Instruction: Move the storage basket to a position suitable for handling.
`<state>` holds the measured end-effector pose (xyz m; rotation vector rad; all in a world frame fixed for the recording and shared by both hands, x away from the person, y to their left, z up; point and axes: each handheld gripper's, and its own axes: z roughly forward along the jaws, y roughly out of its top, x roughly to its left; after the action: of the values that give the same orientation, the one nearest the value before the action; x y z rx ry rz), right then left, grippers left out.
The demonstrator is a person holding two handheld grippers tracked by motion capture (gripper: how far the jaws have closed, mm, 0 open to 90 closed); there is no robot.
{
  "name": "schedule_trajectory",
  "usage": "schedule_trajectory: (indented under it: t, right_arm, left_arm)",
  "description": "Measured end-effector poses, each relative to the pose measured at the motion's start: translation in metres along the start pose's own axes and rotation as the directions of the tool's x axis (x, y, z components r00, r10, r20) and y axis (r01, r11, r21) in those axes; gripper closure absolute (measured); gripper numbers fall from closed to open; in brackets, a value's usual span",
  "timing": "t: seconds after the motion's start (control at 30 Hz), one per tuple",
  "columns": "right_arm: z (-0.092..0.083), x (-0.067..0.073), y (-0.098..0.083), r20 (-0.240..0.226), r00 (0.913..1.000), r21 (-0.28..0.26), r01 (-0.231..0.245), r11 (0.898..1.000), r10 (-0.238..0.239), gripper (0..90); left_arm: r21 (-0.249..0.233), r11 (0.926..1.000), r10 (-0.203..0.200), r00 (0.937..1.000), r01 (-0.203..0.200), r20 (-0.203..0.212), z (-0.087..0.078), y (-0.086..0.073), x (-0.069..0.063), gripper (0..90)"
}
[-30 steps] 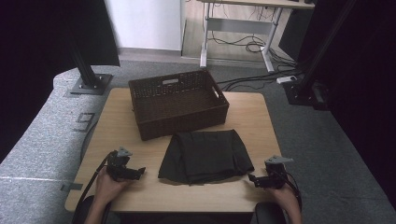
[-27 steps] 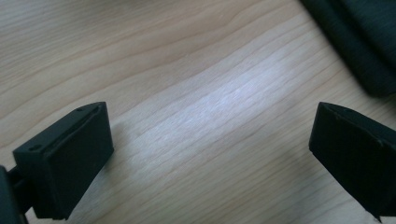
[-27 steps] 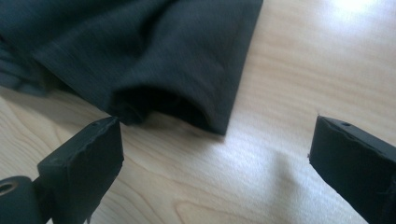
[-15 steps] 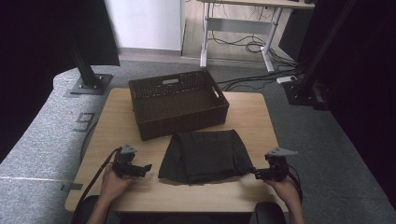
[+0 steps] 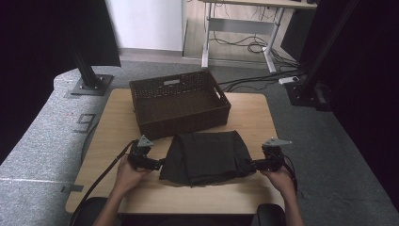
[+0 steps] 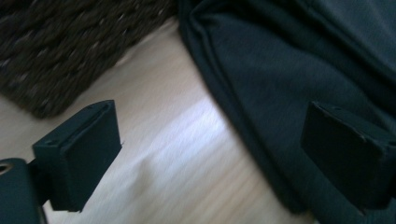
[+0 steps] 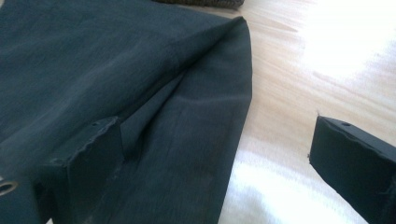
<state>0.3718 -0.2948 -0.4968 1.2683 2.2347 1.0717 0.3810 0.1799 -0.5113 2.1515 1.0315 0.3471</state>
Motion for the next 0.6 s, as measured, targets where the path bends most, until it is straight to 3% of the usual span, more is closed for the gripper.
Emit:
schedule_trajectory:
  t: [0.3,0.43,0.6]
  right_arm:
    - [0.028,-0.007,0.016,0.032,0.9995,0.034,-0.006,0.999,0.005,12.2]
    - [0.044,-0.011,0.02,0.041,0.999,0.058,-0.02,0.998,0.018,14.2]
    - [0.063,-0.013,0.02,0.041,0.9988,0.086,-0.029,0.996,0.026,20.1]
  left_arm:
    - [0.003,0.9988,0.049,0.9985,-0.049,0.023,0.026,0.029,-0.013,9.5]
    - [0.007,0.9991,0.042,0.999,-0.042,0.018,0.037,0.033,-0.012,12.1]
    - [0.034,0.9988,0.036,0.9992,-0.036,-0.018,0.051,0.03,-0.008,14.5]
